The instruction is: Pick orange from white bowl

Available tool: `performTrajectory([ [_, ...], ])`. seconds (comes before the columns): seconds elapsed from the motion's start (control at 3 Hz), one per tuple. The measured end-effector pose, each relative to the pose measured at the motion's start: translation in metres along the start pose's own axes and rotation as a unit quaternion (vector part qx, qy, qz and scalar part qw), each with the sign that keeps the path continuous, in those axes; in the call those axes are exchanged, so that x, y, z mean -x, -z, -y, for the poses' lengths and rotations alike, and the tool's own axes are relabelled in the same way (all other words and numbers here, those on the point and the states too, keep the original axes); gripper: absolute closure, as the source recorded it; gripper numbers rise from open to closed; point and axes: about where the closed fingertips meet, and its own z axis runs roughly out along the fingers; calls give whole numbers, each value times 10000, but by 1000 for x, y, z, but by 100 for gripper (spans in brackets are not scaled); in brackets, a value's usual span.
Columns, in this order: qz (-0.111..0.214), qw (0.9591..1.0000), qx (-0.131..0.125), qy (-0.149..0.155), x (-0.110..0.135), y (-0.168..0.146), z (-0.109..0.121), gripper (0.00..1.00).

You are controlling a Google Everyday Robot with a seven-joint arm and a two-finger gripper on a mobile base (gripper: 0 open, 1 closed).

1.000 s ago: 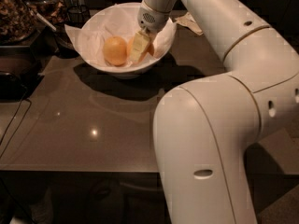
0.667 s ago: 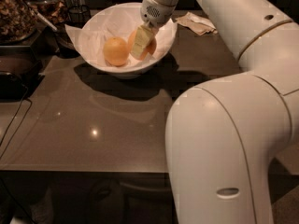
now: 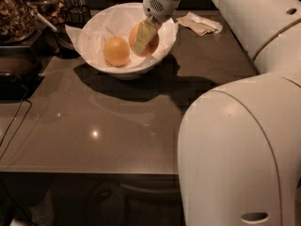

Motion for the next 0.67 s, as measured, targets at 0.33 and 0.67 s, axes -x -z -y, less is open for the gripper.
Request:
performTrajectory([
  [0.33,241,9996,20,165,0,18,-17,100],
  [0.67,691,9970,32,339,-10,47,-50,100],
])
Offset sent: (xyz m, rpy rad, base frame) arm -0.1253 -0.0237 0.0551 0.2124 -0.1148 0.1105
